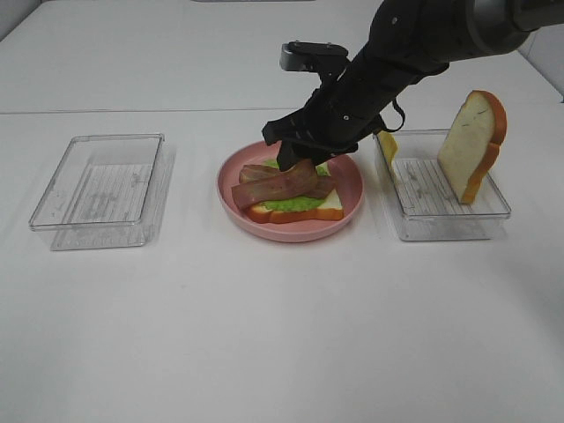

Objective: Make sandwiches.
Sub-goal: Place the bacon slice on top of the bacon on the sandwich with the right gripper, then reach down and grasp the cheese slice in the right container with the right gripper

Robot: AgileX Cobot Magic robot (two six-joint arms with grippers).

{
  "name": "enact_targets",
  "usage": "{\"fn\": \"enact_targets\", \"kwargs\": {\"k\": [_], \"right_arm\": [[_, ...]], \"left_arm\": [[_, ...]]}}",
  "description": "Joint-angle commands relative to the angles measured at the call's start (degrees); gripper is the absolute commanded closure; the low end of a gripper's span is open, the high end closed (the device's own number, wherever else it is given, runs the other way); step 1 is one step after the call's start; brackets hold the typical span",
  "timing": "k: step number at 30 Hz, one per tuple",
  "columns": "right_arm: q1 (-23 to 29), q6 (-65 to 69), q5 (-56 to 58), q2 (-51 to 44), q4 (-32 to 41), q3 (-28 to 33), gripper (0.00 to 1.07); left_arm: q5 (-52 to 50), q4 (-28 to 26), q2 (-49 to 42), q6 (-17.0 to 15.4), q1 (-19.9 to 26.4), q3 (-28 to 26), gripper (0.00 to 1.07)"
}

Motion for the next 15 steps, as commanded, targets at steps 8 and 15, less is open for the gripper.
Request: {"fn": "enact_targets", "kwargs": {"k": [8, 15], "right_arm": [[-0.2, 3.8, 4.2, -2.6, -2.4, -0.3, 0.08], [-0.2, 4.7, 9.6, -5.4, -2.7, -3.7, 0.08]], "left_arm": [[-0.3, -0.3, -1.0, 0.1, 0.2, 0.0, 0.11], [-0.3, -0.3, -1.0, 0.1, 0.2, 0.0, 0.11]]}}
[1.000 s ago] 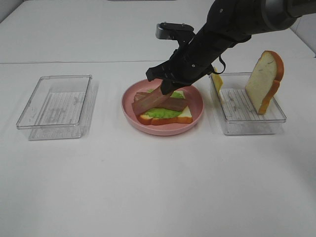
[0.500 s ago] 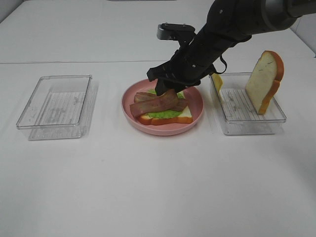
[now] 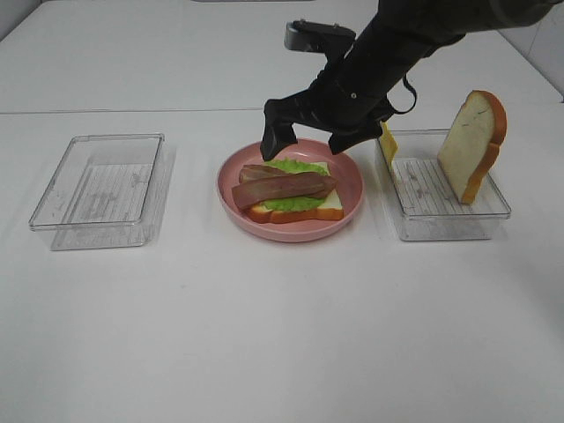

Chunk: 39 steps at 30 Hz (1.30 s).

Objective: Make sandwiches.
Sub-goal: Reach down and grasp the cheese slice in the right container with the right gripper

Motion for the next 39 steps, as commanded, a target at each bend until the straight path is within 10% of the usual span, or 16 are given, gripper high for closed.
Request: {"fn": "enact_targets", "kwargs": {"k": [1, 13, 39], "right_arm": [[-0.2, 1.7, 6.9, -1.9, -2.0, -6.1, 0.08], [-2.8, 16.8, 31.3, 7.3, -19.1, -27.4, 0.09], [-11.7, 17.6, 25.5, 16.2, -12.0, -29.2, 0.09]], "left_arm": [[-0.3, -0.4, -1.0, 0.1, 0.2, 0.0, 0.11], [-0.3, -0.4, -1.0, 0.1, 0.2, 0.0, 0.11], [-0.3, -0.5, -1.0, 0.2, 0.2, 0.0, 0.11]]}}
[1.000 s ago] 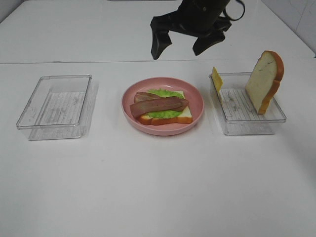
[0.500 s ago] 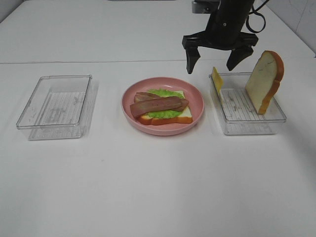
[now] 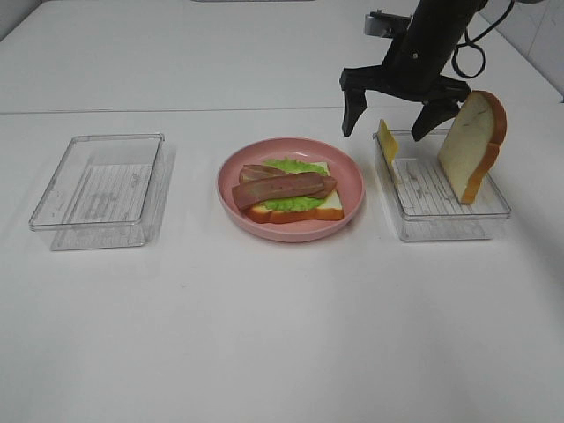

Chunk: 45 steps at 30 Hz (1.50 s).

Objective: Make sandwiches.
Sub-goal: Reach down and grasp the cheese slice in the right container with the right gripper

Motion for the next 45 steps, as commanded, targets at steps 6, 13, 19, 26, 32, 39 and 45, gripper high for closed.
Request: {"fn": "enact_targets", "kwargs": {"k": [6, 13, 19, 26, 32, 39, 45], "right_arm": [[-0.2, 0.3, -2.2, 1.5, 0.5, -0.3, 0.09], [-0.2, 0.3, -1.8, 1.5, 0.9, -0.3, 0.09], [-0.2, 0.2, -1.4, 1.5, 0.9, -0.3, 0.14], [-0.2, 0.2, -1.3, 1.6, 0.8, -0.3, 0.19], [-0.2, 0.4, -0.9, 1.7, 0.3, -0.3, 0.38], [-0.2, 0.4, -0.7, 1.7, -0.3, -0.3, 0.60], [-0.2, 0.9, 0.5, 1.7, -1.1, -0.3, 0.73]], "left_arm": [[-0.3, -0.4, -1.0, 0.2, 0.2, 0.0, 0.11], [-0.3, -0.4, -1.0, 0.2, 0.2, 0.0, 0.11], [-0.3, -0.4, -1.0, 0.2, 0.2, 0.0, 0.11], [-0.3, -0.4, -1.0, 0.2, 0.2, 0.0, 0.11], [-0.3, -0.4, -1.0, 0.2, 0.2, 0.0, 0.11], [-0.3, -0.4, -1.0, 0.2, 0.2, 0.0, 0.11], [-0.3, -0.4, -1.0, 0.2, 0.2, 0.0, 0.11]]}}
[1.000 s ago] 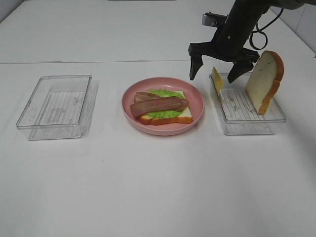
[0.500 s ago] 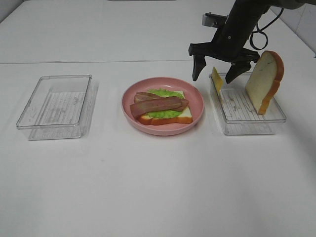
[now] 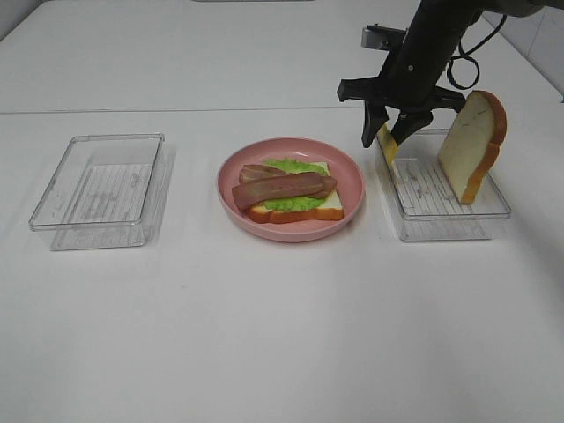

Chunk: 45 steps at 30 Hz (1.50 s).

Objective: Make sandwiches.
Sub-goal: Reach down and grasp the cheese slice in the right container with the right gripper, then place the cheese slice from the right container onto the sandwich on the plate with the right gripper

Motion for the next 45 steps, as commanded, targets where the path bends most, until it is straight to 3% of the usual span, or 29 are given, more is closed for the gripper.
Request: {"fn": "enact_targets", "kwargs": {"k": [1, 10, 19, 45], "right_arm": [[-0.2, 0.9, 1.0, 0.2, -2.0, -0.3, 0.73], [-0.2, 2.1, 1.3, 0.2, -3.4, -0.3, 0.77], [-0.2, 4.3, 1.8, 0.2, -3.3, -0.3, 1.07], [0.0, 4.6, 2.5, -0.5, -2.8, -0.3, 1.07]], "left_arm": [[-0.3, -0.4, -1.0, 0.2, 0.2, 0.0, 0.11], [-0.3, -0.4, -1.0, 0.2, 0.2, 0.0, 0.11], [-0.3, -0.4, -1.0, 0.2, 0.2, 0.0, 0.11], [-0.3, -0.4, -1.0, 0.2, 0.2, 0.0, 0.11]]}}
